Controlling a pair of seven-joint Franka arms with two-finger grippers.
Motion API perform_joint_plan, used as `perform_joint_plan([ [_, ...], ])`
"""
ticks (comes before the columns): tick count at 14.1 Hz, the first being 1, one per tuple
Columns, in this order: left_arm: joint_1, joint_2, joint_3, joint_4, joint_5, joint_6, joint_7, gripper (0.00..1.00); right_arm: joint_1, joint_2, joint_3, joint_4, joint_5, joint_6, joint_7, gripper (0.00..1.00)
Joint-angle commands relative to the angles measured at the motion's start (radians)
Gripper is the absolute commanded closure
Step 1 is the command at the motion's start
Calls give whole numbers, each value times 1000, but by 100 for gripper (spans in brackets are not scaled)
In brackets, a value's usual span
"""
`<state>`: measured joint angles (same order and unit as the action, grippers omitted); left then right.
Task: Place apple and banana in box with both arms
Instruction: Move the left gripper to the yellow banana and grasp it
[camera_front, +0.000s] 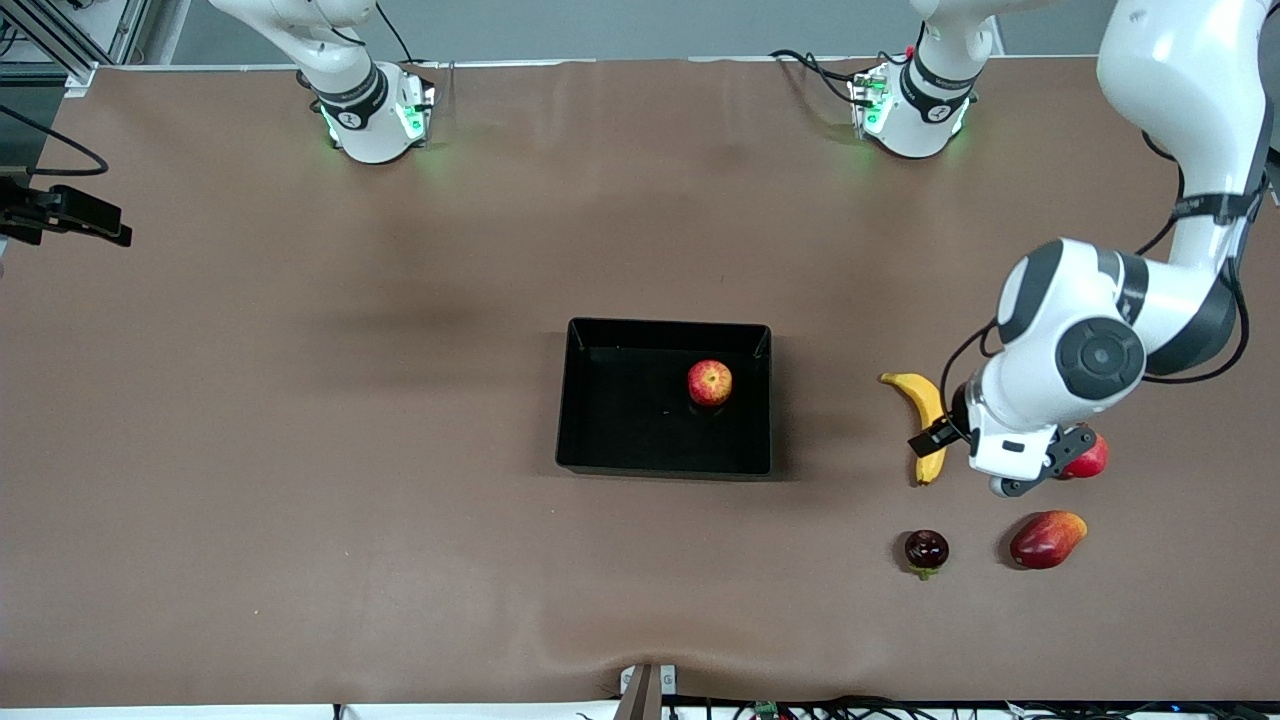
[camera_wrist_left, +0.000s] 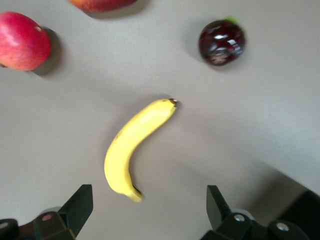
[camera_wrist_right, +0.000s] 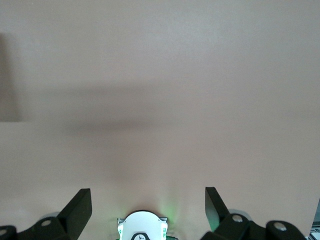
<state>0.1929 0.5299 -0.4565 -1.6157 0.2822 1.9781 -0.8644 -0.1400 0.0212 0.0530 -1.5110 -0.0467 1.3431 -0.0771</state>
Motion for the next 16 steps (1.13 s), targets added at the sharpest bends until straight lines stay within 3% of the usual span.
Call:
perform_joint_plan([
  [1, 46, 47, -7, -77, 14, 97, 118, 0, -16, -40, 18, -34, 5, -5, -4, 0],
  [4, 123, 50, -8, -196, 23, 220, 327, 1, -16, -40, 18, -32, 41, -12, 8, 0],
  [7, 135, 64, -7, -236, 25, 255, 369, 6, -16, -37, 7, -32, 65, -27, 10, 0],
  [9, 134, 74, -7, -245, 61, 257, 373, 35, -20, -35, -2, -34, 68, -35, 10, 0],
  [11, 134, 93, -7, -245, 75, 272, 373, 42, -12, -32, -19, -32, 73, -44, 10, 0],
  [12, 135, 96, -7, -248, 75, 275, 373, 54, -12, -32, -22, -32, 91, -44, 10, 0],
  [14, 132, 96, -8, -243, 75, 274, 360, 98, -10, -23, -48, -34, 113, -47, 10, 0],
  [16, 116, 72, -14, -237, 75, 263, 355, 100, -7, -24, -53, -32, 102, -42, 7, 0],
])
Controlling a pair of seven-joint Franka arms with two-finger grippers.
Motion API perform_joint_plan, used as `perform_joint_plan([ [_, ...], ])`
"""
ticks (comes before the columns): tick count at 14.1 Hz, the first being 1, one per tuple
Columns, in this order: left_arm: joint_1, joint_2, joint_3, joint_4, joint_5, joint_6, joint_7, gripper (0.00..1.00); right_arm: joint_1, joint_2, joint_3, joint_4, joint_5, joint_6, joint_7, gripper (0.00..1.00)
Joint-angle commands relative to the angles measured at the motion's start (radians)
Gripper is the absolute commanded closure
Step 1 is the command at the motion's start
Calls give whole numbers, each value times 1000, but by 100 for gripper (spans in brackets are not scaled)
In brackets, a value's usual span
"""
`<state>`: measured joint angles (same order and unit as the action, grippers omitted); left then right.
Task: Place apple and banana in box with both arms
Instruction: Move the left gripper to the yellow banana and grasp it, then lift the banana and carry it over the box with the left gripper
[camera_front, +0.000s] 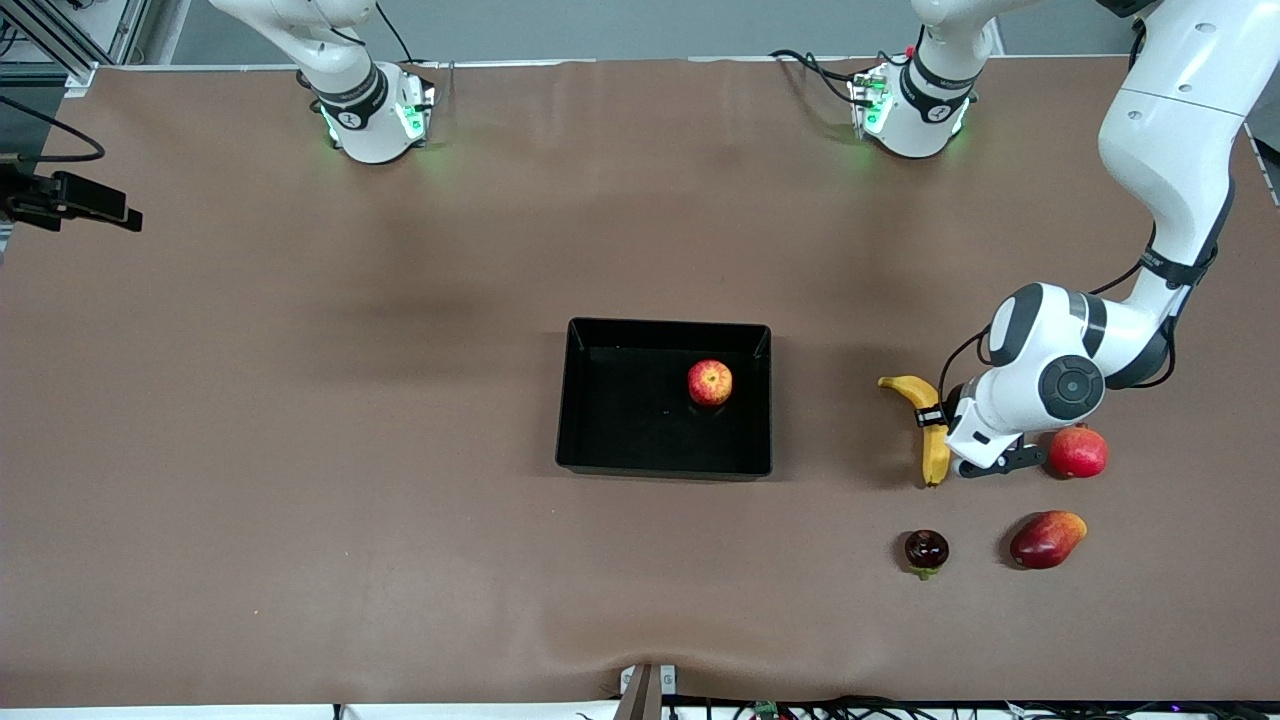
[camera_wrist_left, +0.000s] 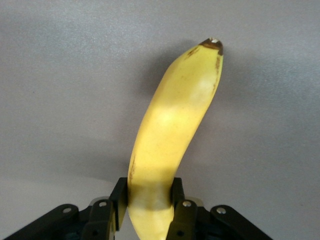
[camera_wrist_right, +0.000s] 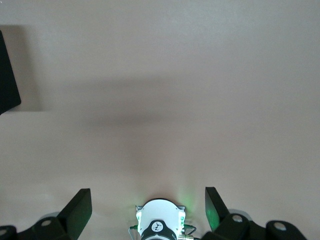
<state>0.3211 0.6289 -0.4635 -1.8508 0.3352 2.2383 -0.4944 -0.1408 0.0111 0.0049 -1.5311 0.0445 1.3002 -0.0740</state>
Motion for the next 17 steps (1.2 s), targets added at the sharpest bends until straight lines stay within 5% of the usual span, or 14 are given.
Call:
perform_joint_plan([
  [1, -17, -56, -18, -2, 22, -2, -16, 100, 4, -14, -6, -11, 0, 7, 2, 0],
  [6, -17, -227, -165, 57, -5, -219, -139, 100, 35, -5, -5, -14, -74, 72, 2, 0],
  [9, -51, -196, -248, 165, -64, -292, -281, 100, 36, -3, -5, -15, -71, 114, 5, 0],
  [17, -379, 66, -233, 481, -82, -283, -740, 100, 36, -3, -3, -29, -43, 186, -1, 0],
])
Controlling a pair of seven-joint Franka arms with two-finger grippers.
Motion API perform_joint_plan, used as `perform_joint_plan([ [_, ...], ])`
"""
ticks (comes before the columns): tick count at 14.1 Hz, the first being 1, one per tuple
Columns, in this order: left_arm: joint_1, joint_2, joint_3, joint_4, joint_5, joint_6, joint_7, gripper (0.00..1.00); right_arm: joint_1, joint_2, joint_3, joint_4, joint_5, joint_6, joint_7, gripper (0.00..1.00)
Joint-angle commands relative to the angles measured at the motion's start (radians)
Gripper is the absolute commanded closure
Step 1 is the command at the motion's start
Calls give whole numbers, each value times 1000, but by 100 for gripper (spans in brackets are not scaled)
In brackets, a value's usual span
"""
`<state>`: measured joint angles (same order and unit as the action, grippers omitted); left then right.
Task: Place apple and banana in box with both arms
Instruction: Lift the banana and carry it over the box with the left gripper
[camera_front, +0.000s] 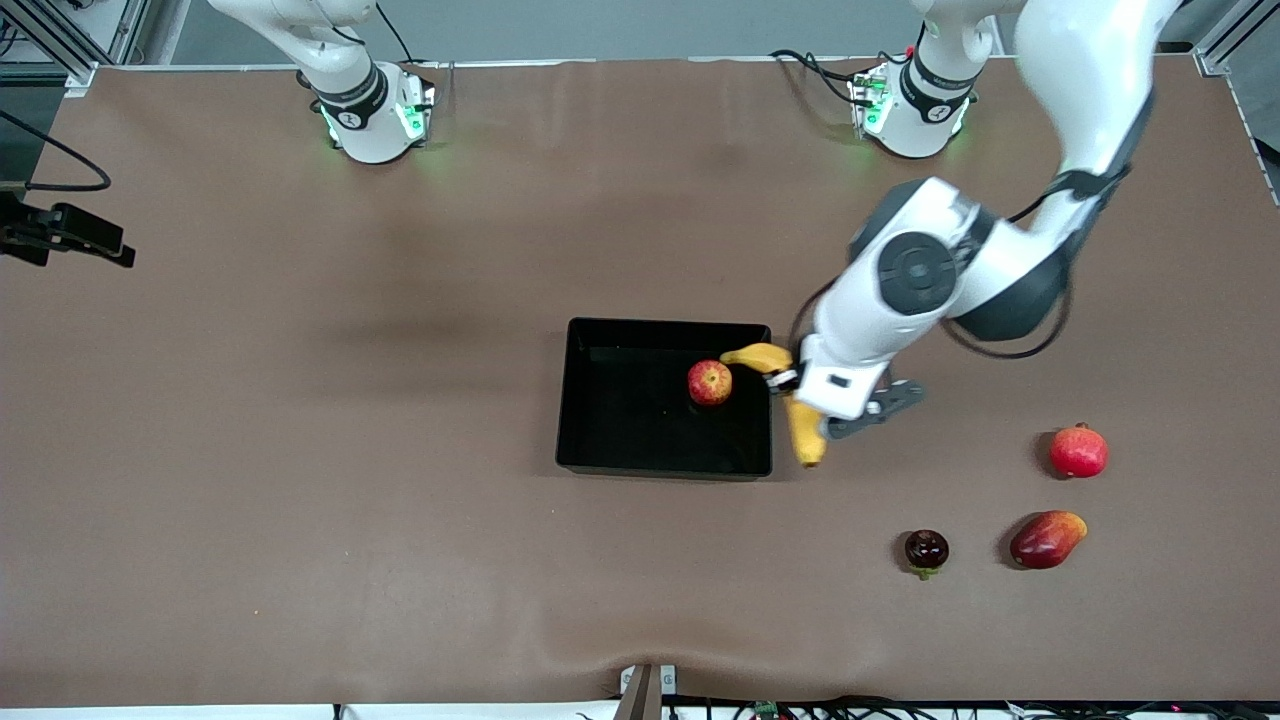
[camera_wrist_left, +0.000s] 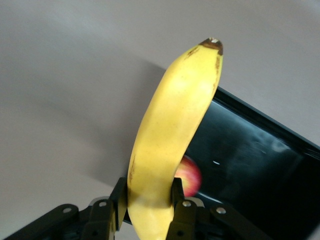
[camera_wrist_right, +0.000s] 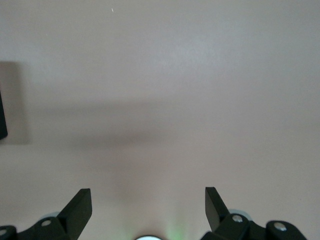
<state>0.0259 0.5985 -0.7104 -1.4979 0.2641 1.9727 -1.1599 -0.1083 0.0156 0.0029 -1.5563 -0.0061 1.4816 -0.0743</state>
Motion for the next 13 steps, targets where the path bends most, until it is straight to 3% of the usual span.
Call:
perform_joint_plan([
  [1, -131, 115, 29, 148, -9, -11, -110, 100, 4, -8, -1, -4, 26, -1, 2, 0],
  [7, -371, 184, 199, 183, -14, 113, -219, 100, -4, -8, -3, -8, 37, -4, -4, 0],
  [9, -411, 231, 209, 228, -14, 118, -254, 100, -2, -8, -3, -8, 37, -6, -4, 0],
  [13, -438, 270, 210, 225, -12, 118, -258, 100, -2, -8, -3, -8, 37, -4, -4, 0],
])
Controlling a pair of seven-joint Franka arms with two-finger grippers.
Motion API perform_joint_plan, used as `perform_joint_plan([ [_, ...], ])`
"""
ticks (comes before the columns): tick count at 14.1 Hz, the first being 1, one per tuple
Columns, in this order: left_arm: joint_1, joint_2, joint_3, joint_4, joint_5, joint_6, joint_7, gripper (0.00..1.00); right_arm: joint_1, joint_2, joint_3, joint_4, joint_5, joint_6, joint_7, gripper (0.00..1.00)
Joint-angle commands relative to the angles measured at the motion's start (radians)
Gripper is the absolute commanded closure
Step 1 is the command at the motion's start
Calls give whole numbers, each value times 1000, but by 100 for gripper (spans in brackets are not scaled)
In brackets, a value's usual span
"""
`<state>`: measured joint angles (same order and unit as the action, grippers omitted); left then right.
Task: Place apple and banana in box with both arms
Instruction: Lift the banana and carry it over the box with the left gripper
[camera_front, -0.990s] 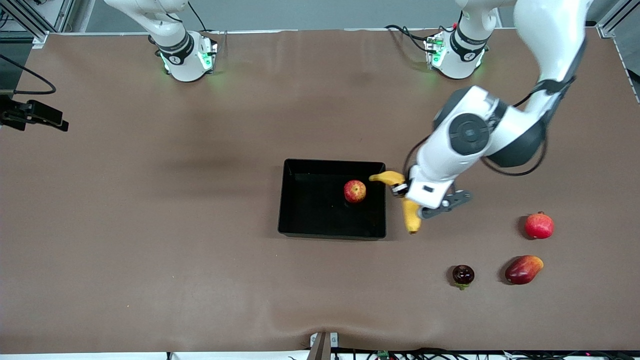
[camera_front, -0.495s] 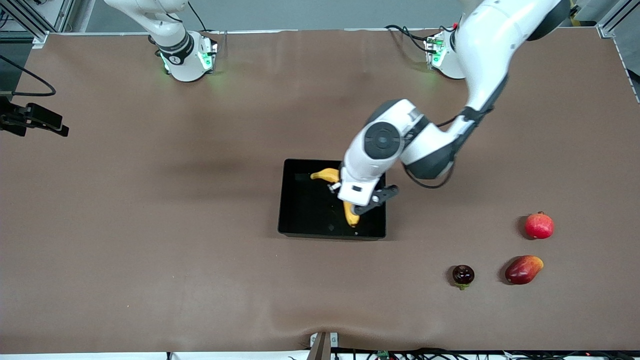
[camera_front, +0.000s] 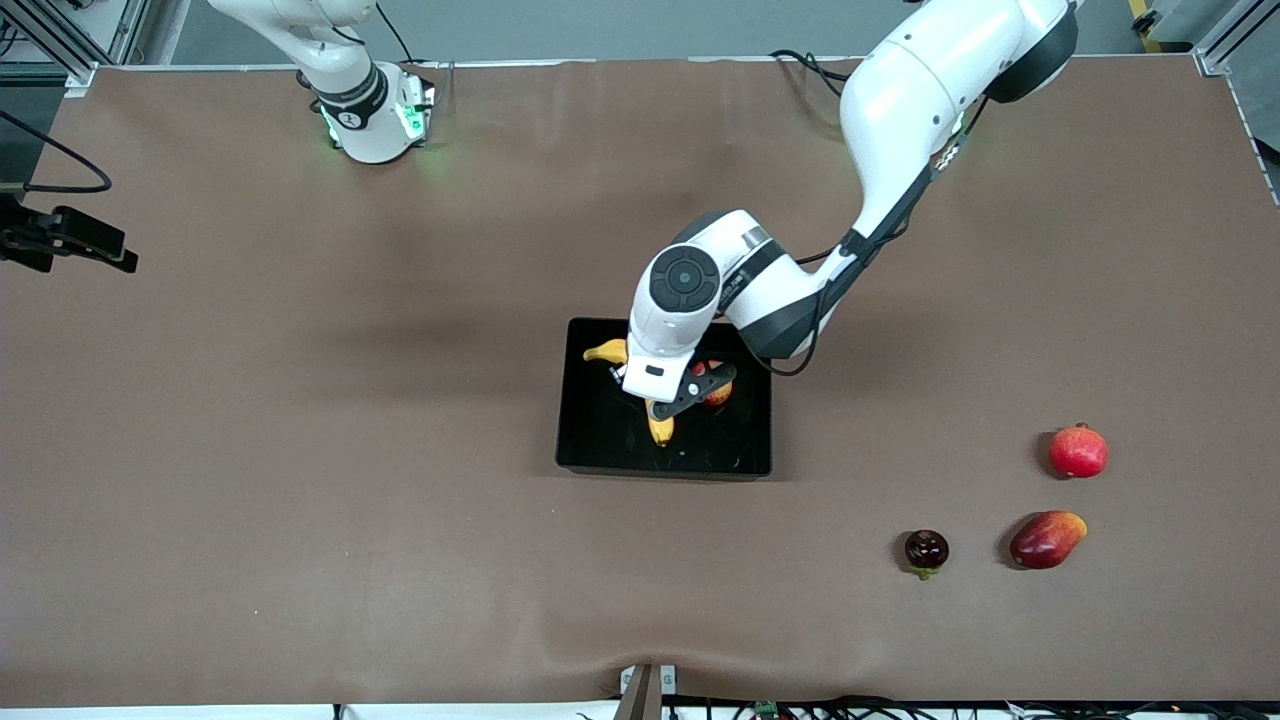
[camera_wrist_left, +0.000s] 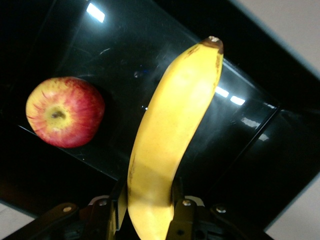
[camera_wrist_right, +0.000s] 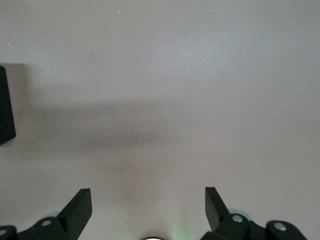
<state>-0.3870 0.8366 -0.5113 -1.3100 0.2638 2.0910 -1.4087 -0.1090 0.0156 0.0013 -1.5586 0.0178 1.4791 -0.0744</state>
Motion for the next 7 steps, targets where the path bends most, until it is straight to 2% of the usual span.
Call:
perform_joint_plan([
  [1, -29, 44, 11, 37, -12, 0, -6, 100, -1, -8, -1, -6, 13, -2, -4, 0],
  [5, -30, 78, 11, 37, -11, 14, 40, 100, 0, -8, -3, -6, 13, -2, -2, 0],
  [7, -30, 101, 11, 37, -11, 61, 66, 100, 2, -8, -1, -6, 13, -5, 2, 0],
])
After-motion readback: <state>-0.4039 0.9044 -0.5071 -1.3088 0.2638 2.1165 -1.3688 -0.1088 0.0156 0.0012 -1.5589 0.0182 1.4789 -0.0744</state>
